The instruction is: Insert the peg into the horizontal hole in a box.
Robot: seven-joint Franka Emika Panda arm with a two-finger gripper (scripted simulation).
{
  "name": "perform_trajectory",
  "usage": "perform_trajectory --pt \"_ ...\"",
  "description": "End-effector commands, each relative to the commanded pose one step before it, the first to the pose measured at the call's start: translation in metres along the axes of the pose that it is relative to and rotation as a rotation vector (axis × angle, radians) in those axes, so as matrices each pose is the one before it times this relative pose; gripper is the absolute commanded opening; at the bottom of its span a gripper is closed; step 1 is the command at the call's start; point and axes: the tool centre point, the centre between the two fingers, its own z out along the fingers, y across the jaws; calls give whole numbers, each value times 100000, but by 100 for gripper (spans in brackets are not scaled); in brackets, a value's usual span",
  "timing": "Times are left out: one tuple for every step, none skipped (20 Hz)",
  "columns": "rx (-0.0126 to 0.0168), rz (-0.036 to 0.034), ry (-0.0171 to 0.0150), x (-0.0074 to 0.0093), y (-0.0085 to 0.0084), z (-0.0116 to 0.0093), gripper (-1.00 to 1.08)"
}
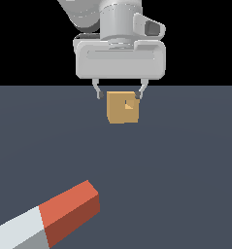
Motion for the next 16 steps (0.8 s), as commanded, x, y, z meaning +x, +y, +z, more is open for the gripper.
perform_trajectory --pt "0 0 0 -1 1 1 100" --pt "-5 154 -4 -46 -6 17 100" --pt "-8 498 -7 -161 -16 55 100" --pt "-13 817 -12 -260 -28 92 100" --pt "-18 1145 -16 -364 -39 128 100" --pt "-23 1479 -21 -471 -52 165 100" --pt "-28 1813 -26 -577 -65 203 100" --pt "-34 2152 -30 -684 -78 241 100" --pt "-39 2496 -35 -793 -93 279 100" --pt "-44 2833 -39 -900 -107 317 100" --pt "-49 3128 -43 -994 -121 350 100" --pt "-52 3380 -45 -1074 -133 378 100" --pt "-55 3596 -48 -1142 -144 402 100" --pt "-58 3784 -50 -1202 -154 423 100" --pt "-60 3949 -51 -1254 -164 442 100" --pt "-61 4094 -53 -1300 -173 458 100"
